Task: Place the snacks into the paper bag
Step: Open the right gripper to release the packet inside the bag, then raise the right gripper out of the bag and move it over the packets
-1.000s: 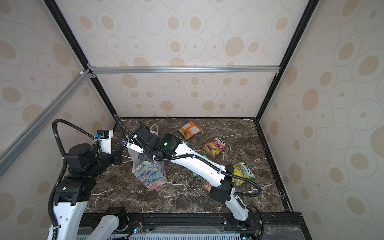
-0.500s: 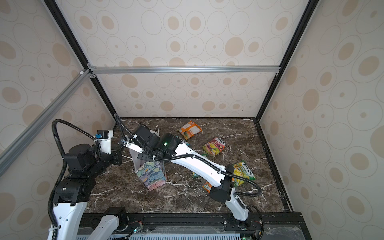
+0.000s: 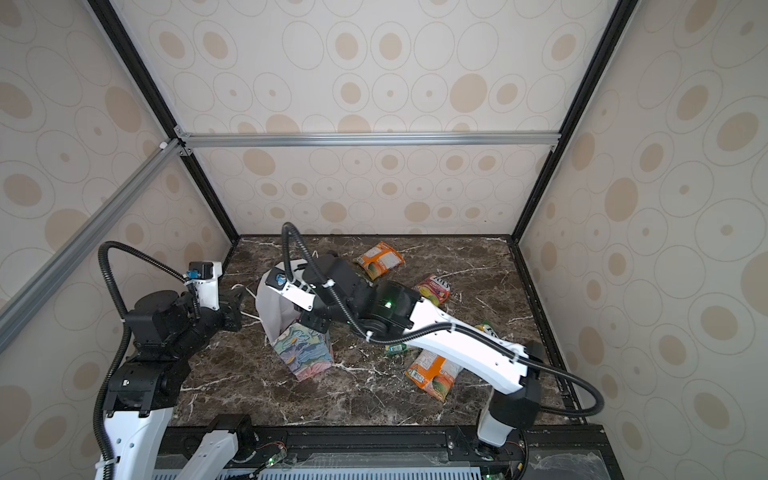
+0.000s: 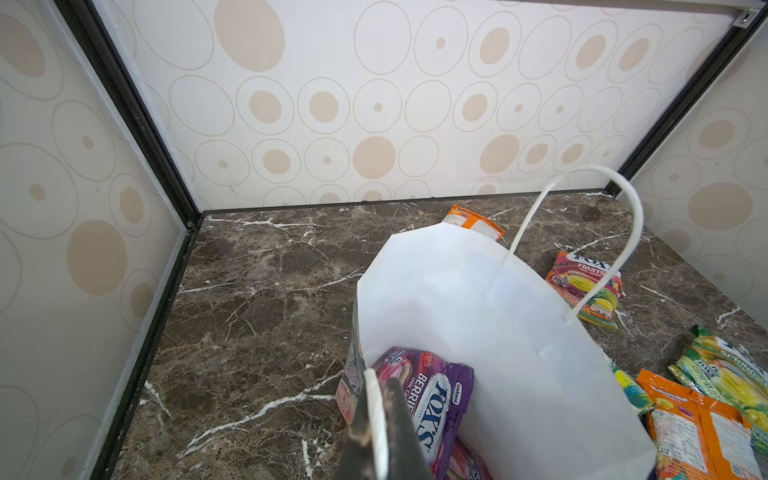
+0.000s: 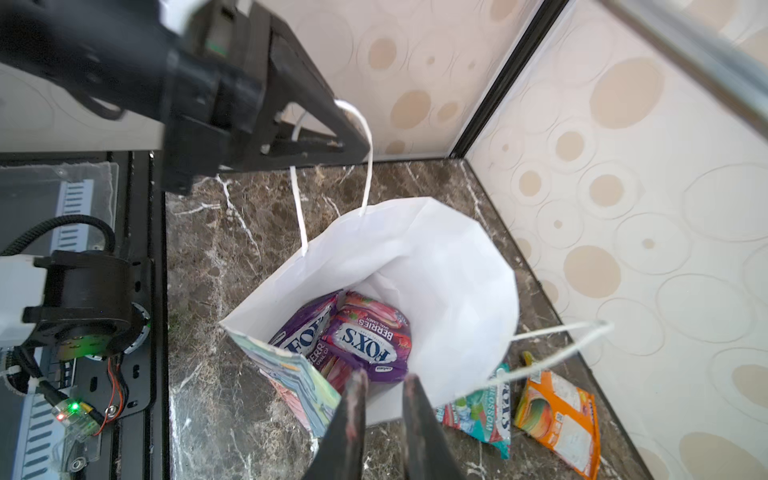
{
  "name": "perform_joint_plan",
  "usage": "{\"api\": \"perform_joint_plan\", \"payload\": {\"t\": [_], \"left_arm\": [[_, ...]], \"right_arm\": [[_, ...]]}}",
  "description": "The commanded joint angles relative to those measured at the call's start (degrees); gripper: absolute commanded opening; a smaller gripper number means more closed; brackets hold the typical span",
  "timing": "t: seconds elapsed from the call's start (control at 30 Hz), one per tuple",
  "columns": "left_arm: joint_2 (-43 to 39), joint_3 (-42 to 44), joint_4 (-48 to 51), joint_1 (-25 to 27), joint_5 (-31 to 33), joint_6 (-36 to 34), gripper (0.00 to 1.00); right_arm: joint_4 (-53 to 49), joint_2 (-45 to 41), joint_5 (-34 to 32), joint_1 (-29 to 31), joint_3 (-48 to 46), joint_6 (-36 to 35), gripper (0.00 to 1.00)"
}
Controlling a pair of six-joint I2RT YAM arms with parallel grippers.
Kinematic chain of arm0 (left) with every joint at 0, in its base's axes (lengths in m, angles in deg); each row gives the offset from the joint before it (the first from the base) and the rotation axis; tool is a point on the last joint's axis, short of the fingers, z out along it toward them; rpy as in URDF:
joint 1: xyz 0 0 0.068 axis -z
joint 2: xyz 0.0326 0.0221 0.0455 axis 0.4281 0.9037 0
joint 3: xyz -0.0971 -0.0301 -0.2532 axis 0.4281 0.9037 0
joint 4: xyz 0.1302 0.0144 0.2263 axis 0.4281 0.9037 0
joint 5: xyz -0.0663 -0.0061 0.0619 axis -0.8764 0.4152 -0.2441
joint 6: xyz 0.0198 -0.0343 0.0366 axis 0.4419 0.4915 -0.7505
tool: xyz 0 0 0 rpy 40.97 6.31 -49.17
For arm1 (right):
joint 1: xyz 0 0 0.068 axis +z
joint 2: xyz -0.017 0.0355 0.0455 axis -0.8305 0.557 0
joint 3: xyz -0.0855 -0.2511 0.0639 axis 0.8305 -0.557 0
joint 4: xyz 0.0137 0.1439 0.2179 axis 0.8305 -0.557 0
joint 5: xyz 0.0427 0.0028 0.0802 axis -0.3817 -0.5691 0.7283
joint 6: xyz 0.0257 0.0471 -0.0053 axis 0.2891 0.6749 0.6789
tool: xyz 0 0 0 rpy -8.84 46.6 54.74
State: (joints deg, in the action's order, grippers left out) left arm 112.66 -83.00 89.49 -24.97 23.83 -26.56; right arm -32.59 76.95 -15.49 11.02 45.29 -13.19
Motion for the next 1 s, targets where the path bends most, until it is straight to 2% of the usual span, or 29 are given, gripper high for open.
{"api": "perform_joint_plan", "payload": {"t": [0.0, 0.07, 0.2, 0.33, 0.57, 0.63, 0.83, 0.97], "left_arm": [[-1.14, -0.68, -0.65, -0.04, 1.29, -0.20, 0.00], [-1.26, -0.14, -1.12, -0.07, 2.39, -0.22, 0.00], [-0.67, 0.58, -1.86, -0.03, 1.96, -0.12, 0.00], [-0.15, 0.25, -2.03, -0.03, 2.11, -0.21, 0.00], [-0.20, 1.11, -2.16, -0.03, 2.08, -0.29, 0.00], [-0.03, 1.08, -2.22, -0.02, 1.93, -0.21, 0.00], [0.51, 0.60, -2.16, -0.03, 2.18, -0.38, 0.00], [1.25, 0.68, -2.26, -0.03, 1.02, -0.38, 0.00]], "right_arm": [[7.87, -7.19, -2.59, 0.02, -8.28, 5.92, 0.21], [8.15, -10.45, -6.14, -0.42, -13.07, 8.33, 0.21], [5.25, -15.79, -9.23, -3.28, -20.59, 14.41, 0.22], [4.19, -20.82, -9.69, -6.77, -27.94, 19.17, 0.22], [2.11, -27.25, -7.91, -16.23, -38.85, 29.54, 0.25], [0.25, -28.17, -8.03, -19.01, -40.86, 32.43, 0.29], [-6.33, -27.73, -6.13, -28.07, -43.83, 35.93, 0.32], [-7.58, -26.48, -9.23, -29.93, -44.53, 36.37, 0.32]]}}
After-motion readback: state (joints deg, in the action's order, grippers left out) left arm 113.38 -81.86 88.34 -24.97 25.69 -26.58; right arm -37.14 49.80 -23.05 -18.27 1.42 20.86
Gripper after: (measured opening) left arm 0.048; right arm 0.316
